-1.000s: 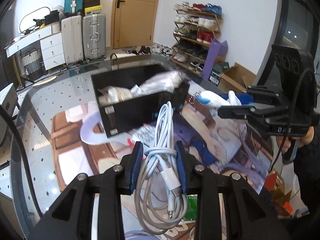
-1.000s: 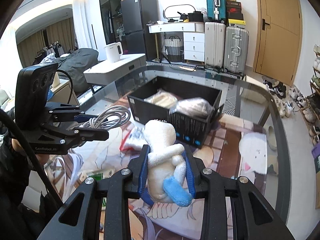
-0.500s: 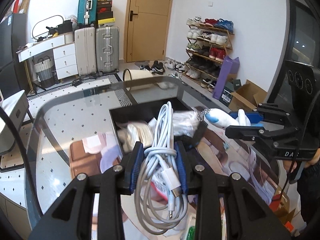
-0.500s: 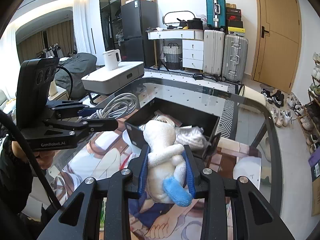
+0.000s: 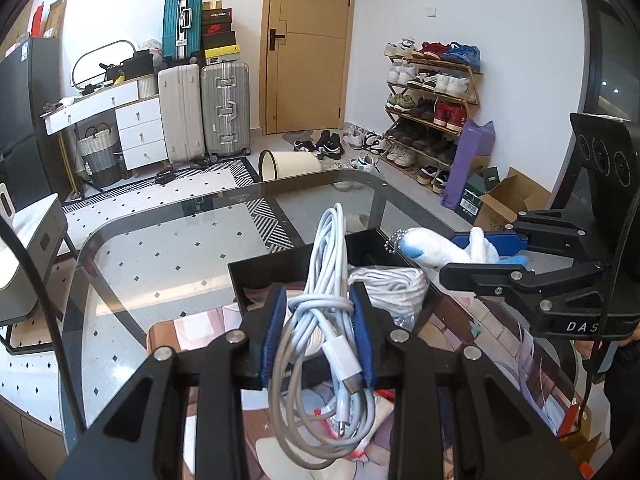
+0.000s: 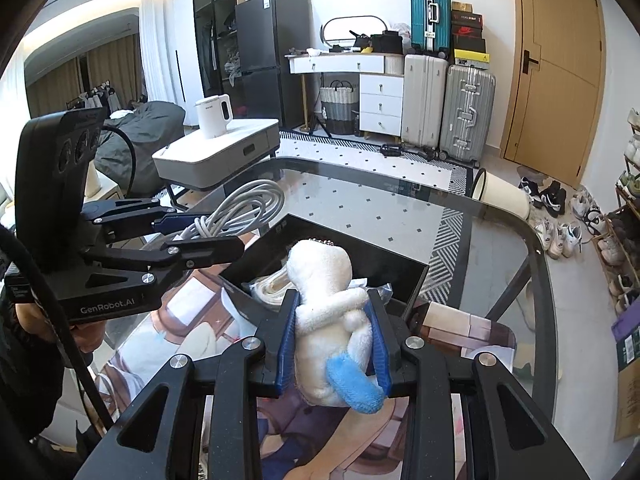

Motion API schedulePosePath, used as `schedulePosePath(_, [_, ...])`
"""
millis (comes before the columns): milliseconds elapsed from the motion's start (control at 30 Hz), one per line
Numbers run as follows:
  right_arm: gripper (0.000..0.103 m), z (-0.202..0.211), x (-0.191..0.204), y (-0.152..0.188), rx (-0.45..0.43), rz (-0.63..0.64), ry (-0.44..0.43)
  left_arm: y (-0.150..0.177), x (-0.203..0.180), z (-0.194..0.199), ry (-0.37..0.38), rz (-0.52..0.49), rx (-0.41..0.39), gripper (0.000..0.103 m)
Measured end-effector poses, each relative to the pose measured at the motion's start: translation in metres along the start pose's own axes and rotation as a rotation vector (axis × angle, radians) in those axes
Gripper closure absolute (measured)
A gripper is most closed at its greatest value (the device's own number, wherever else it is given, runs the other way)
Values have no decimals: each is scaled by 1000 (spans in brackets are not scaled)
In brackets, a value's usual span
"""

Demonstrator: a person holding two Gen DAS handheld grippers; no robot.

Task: Organize soft objects
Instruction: 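Lower the plush toy and cable into the box and open both tools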

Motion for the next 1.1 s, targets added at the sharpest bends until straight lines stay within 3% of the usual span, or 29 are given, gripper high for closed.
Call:
schedulePosePath(667, [71, -58, -21, -19, 119, 65, 30, -5, 7, -55, -6, 5, 43, 72])
schedulePosePath(1000, [70, -83, -30, -27, 134, 79, 35, -6, 15, -78, -12, 6, 62, 72])
schedulePosePath(1100, [60, -85, -32, -28, 129, 83, 43, -6, 16, -80, -17, 8, 66, 71])
Point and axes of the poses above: each gripper's, at about its wrist camera, not at the fingertips, and z roughly against the way its jaws point, x to its left, y to its underside, the point moved 7 cm from there along -z, roughly the way its jaws point, and after that the axes turned 4 degrees about x, right-handed, at the moved point
